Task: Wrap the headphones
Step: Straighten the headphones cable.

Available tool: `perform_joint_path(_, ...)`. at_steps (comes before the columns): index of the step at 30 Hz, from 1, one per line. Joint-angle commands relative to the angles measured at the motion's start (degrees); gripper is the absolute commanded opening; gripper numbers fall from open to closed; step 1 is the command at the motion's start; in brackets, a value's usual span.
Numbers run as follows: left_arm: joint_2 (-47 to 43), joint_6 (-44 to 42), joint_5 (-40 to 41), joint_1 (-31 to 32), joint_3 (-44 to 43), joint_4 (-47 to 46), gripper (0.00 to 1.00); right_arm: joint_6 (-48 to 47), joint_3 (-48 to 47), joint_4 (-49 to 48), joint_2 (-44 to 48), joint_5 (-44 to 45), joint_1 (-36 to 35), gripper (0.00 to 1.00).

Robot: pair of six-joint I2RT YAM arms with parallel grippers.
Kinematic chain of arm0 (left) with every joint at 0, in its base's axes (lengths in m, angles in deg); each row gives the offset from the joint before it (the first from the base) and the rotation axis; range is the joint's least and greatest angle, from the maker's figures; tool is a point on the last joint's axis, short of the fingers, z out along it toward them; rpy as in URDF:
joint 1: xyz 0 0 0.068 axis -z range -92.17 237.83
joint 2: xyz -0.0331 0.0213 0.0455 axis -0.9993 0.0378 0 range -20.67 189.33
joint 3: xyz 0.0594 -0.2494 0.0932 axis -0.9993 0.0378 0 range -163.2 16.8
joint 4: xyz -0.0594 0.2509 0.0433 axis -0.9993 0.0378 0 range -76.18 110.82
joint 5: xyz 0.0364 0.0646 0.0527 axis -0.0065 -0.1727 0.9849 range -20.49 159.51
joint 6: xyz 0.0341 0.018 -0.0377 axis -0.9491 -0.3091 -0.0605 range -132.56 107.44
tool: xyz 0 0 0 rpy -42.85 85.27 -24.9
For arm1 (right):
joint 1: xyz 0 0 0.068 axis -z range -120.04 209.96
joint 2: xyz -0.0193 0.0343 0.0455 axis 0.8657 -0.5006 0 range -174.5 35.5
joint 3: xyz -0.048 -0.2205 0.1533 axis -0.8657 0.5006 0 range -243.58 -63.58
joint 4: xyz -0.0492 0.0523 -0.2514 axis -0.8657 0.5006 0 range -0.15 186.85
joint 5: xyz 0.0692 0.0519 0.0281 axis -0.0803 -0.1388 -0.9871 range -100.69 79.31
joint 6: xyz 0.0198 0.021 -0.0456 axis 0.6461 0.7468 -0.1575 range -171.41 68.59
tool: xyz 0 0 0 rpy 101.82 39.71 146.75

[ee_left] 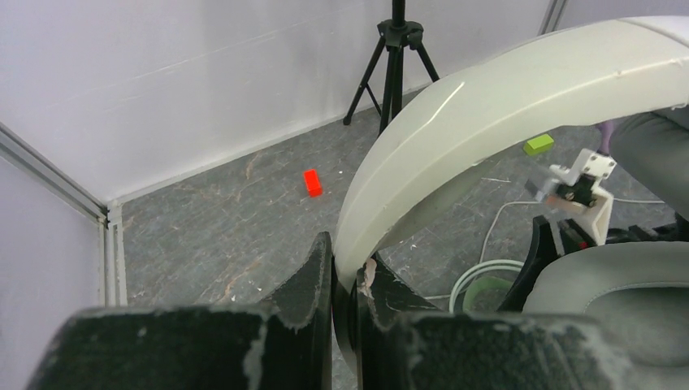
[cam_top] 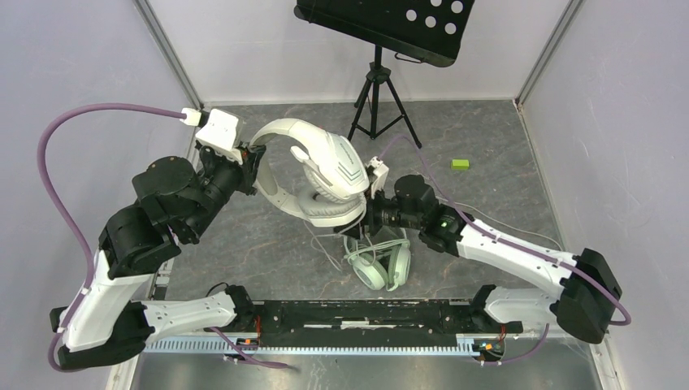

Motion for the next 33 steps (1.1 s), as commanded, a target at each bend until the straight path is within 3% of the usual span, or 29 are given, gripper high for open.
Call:
perform_joint_path(1,-0.7,0.7,-0.3,0.2,-1.2,-8.0,0.02,-8.5,-1.0,-1.0,6.0,4.3,1.6,0.59)
perform_joint_path(5,-0.8,0.8,0.1,0.2,-1.8,-8.0,0.02,-17.9,1.3,-2.2,11.2,8.4,2.6,0.59)
perform_joint_path(10,-1.3,0.8,-0.3,0.2,-2.0,-8.3,0.02,-29.3,2.9,4.3,17.1,10.7,3.3,0.61)
perform_joint_path(14,-1.3,0.9,-0.6,0.2,-2.1,-8.4,0.02,-33.2,8.6,4.0,22.6,10.3,3.2,0.63)
perform_joint_path(20,-0.7,1.0,1.6,0.2,-2.3,-9.2,0.02,-28.9,16.9,-3.8,26.1,0.1,3.1,0.58)
perform_joint_path(25,0.2,1.3,2.4,0.2,-3.1,-9.5,0.02,-20.2,20.1,-7.1,25.7,2.5,3.1,0.57)
perform_joint_path(33,0.7,1.3,3.1,0.2,-2.9,-9.9,0.02,-7.4,27.8,-21.8,22.5,1.1,2.7,0.56)
